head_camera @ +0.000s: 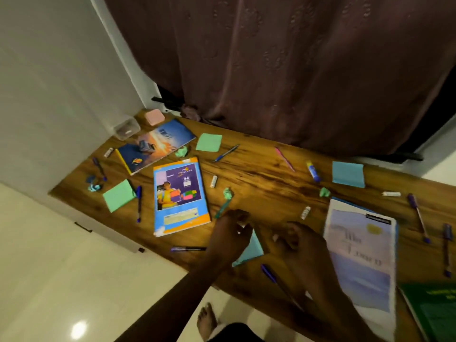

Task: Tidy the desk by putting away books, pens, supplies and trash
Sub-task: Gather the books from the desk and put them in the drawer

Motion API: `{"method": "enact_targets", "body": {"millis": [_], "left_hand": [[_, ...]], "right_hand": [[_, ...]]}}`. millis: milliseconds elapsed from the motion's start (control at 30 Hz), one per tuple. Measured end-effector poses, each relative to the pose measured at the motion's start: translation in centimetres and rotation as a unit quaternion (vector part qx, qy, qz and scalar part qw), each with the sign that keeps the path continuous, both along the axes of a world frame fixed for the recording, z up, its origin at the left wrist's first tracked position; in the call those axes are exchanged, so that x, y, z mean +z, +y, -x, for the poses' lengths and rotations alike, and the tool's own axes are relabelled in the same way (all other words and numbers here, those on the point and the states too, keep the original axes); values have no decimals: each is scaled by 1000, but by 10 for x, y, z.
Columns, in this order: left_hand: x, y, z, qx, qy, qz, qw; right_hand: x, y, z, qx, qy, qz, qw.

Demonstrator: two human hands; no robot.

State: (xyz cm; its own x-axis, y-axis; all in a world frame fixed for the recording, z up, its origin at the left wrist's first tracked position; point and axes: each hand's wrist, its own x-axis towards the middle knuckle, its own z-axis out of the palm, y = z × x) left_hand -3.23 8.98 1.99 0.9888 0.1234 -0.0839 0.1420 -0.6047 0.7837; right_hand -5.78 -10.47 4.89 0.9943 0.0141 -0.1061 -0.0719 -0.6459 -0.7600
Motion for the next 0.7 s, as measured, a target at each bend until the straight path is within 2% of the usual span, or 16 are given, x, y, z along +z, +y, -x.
{"method": "enact_targets", "body": {"millis": [233, 367, 467, 600, 700], "left_hand": [[-10, 146, -1, 167, -14, 38, 985], [-20, 200, -5, 174, 14, 12, 985], [-31, 220, -9, 154, 60, 28, 986], [-47, 230, -11, 105, 110, 34, 988], [-55, 235, -14, 109, 125, 37, 985]], "right_hand": [[-13, 142, -48, 54, 112, -98, 987], [-36, 198, -70, 83, 132, -86, 984], [-58, 222, -85, 95, 138, -71, 983], [-65, 237, -88, 69, 132, -23, 989], [-77, 240, -96, 38, 145, -29, 988]]}}
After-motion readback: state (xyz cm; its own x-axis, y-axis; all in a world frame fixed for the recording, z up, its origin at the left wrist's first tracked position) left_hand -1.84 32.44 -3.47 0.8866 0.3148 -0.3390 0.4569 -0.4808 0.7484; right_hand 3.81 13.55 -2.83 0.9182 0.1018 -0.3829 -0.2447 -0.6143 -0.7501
